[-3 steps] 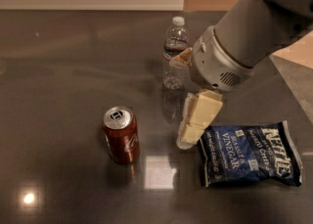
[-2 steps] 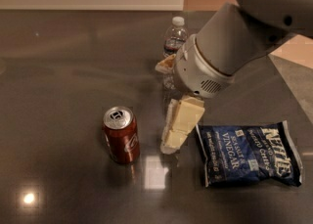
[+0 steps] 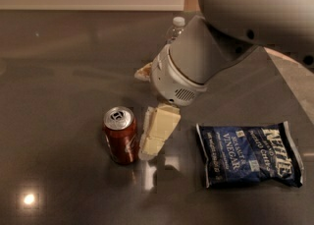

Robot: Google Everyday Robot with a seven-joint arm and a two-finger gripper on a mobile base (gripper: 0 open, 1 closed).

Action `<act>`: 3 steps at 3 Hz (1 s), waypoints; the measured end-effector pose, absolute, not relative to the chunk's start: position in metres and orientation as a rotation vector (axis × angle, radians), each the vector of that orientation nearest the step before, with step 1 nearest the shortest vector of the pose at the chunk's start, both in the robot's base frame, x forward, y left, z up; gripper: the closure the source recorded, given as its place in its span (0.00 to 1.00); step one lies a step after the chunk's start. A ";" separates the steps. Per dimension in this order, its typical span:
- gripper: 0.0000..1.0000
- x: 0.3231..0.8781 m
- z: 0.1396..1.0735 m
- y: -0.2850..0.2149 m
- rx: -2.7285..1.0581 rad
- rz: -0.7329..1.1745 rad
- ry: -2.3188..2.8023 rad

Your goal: Pick coke can

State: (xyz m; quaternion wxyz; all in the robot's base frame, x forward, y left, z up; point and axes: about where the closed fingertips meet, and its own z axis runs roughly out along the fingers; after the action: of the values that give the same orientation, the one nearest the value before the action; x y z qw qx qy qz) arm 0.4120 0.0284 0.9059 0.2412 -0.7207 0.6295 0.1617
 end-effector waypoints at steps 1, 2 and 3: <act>0.00 0.407 0.900 0.038 -1.987 0.473 1.709; 0.00 0.401 0.896 0.048 -2.002 0.501 1.692; 0.17 0.398 0.891 0.054 -2.015 0.519 1.691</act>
Offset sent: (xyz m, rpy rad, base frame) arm -0.0154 0.0288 -0.0181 0.0295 0.0544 0.0637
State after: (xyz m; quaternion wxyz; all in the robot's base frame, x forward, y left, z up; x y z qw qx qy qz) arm 0.3975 0.0544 0.8909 0.2282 -0.7317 0.6140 0.1886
